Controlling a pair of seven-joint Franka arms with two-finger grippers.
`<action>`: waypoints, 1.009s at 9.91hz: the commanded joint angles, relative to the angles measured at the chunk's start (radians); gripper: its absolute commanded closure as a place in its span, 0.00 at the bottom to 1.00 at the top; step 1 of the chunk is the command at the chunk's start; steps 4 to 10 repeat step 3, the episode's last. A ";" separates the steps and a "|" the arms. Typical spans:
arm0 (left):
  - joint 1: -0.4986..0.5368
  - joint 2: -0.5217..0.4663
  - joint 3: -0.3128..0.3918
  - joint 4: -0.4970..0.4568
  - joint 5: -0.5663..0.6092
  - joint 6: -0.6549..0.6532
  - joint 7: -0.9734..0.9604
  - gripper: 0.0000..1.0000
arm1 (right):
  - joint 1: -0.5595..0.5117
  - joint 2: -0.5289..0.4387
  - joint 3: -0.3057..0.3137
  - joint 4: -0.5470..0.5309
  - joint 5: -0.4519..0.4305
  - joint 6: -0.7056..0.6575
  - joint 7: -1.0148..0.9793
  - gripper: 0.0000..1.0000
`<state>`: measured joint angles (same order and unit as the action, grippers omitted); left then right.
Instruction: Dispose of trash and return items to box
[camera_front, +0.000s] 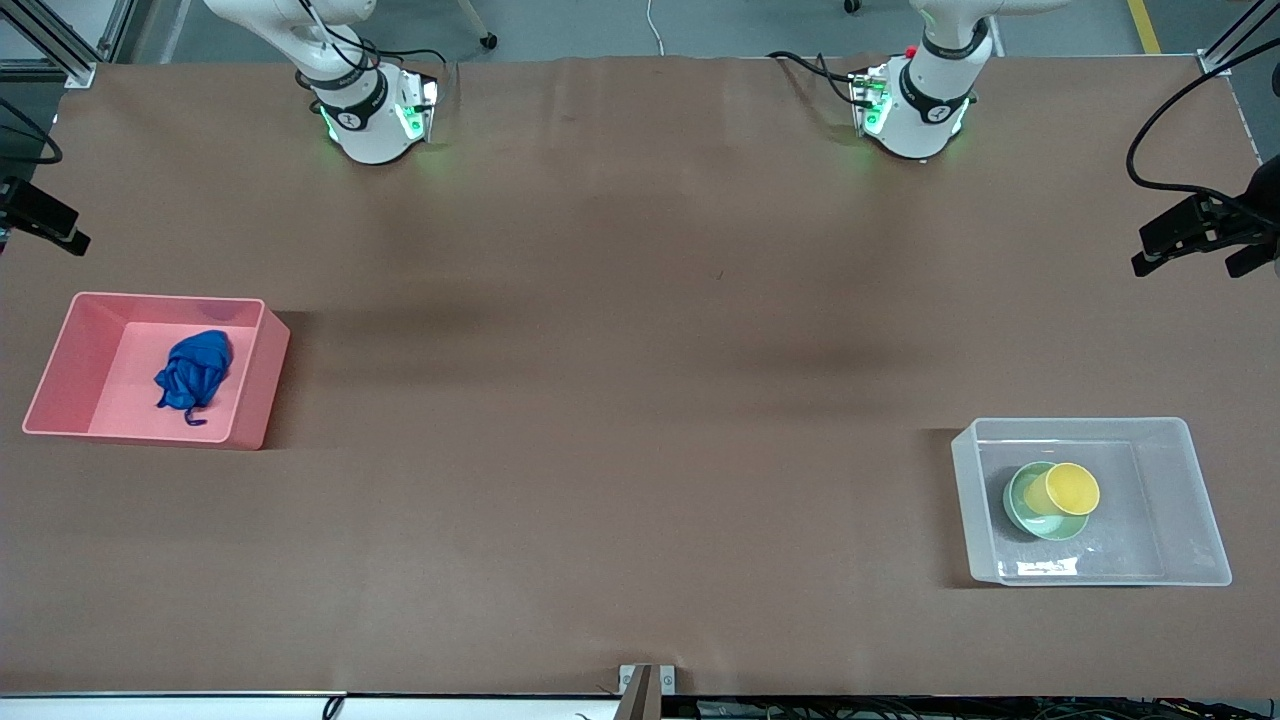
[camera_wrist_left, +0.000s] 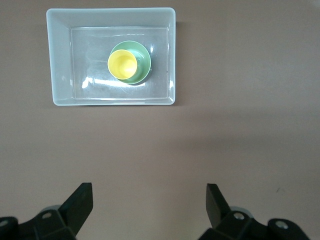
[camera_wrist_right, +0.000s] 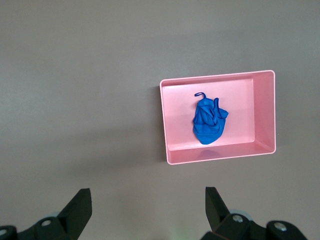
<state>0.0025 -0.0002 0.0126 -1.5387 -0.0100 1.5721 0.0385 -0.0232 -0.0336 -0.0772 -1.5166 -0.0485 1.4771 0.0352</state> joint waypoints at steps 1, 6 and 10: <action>-0.002 -0.018 0.003 -0.043 0.036 0.006 0.007 0.00 | -0.006 0.003 0.002 0.010 -0.011 -0.009 -0.001 0.00; -0.007 -0.021 0.004 -0.041 0.036 0.002 0.006 0.00 | -0.004 0.003 0.001 0.010 -0.011 -0.008 -0.001 0.00; -0.007 -0.021 0.004 -0.041 0.036 0.002 0.006 0.00 | -0.004 0.003 0.001 0.010 -0.011 -0.008 -0.001 0.00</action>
